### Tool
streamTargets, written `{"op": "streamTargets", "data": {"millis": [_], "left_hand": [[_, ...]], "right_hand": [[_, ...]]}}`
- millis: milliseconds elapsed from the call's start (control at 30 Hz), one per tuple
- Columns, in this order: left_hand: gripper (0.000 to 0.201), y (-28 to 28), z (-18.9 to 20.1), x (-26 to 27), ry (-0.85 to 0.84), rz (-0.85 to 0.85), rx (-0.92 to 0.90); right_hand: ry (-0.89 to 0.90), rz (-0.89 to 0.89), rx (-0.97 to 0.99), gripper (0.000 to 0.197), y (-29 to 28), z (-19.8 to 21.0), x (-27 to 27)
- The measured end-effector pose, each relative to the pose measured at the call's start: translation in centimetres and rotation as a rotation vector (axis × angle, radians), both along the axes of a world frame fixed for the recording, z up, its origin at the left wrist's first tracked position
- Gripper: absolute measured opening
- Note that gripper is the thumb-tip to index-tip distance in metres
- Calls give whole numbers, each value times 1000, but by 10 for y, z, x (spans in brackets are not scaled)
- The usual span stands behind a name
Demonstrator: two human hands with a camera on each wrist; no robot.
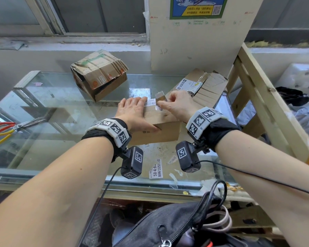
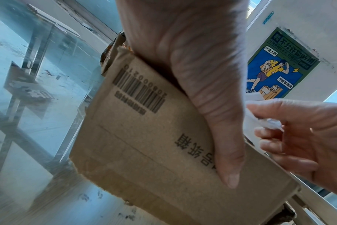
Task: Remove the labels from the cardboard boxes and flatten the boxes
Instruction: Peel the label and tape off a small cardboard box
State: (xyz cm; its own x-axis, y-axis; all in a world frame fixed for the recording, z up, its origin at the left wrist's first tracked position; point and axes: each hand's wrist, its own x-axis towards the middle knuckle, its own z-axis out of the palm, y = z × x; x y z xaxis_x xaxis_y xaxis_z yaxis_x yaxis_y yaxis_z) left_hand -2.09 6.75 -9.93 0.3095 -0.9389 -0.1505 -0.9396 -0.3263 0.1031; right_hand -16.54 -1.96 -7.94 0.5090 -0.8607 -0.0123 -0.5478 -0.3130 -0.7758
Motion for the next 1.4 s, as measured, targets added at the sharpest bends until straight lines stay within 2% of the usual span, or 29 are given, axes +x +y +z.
{"op": "streamTargets", "data": {"millis": [133,200,300,367,467,533,633,833,1000,1167,1300,1400], "left_hand": [[120,0,0,0,1,4,-5],[120,0,0,-1,0,5,-6],[122,1,-1,-1,-1,7,-8],[122,2,-1,-1,0,9,-8],[123,2,-1,-2,-2,12,-5],[124,2,-2,-2,-3,15,-1],[124,3,-2,-1,-2,16,-2],[124,6,-2,-4,-3,21,-11],[123,8,-2,-6,3,21,-9],[122,8,-1,-7,-6,25,-13],[123,9,-1,-7,-8,30,-6],[125,9,-1,-7,-8,32,-2]], "right_hand": [[34,-1,-80,27,-1,5,-1],[112,-1,-185,25,-1,8,-2],[221,16,-380,11,1,7,-3],[231,34,-449,18,4,5,-4],[196,28,-363,26,6,4,-4],[157,4,-288,21,4,2,-5],[126,-18,-323,9,3,1,-7],[220,223,-595,7,13,-6,-7],[226,281,-463,25,16,-8,-12],[194,209,-361,18,16,-6,-10],[234,63,-241,43,15,1,-3],[387,2,-253,54,12,7,0]]}}
